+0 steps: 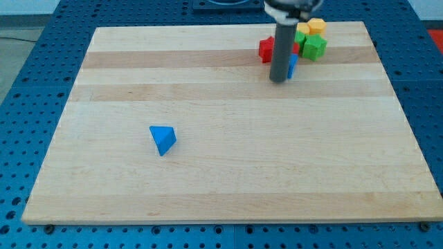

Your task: Move the blue triangle to the bottom right of the red star

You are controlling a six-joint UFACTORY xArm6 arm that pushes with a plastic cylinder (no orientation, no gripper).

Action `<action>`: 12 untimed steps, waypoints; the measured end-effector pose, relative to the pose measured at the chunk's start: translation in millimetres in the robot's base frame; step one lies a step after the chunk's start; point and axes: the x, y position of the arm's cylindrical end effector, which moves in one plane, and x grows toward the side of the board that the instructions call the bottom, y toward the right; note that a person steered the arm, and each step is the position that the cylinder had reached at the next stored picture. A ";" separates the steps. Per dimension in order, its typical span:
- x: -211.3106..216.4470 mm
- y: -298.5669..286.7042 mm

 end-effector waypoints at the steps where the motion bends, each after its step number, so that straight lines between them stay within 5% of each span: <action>1: 8.5 16.7; 3: 190.2 -16.0; 4: 284.5 -114.9; 7: 258.7 -205.9; 8: 198.4 -205.7; 12: 103.4 -269.5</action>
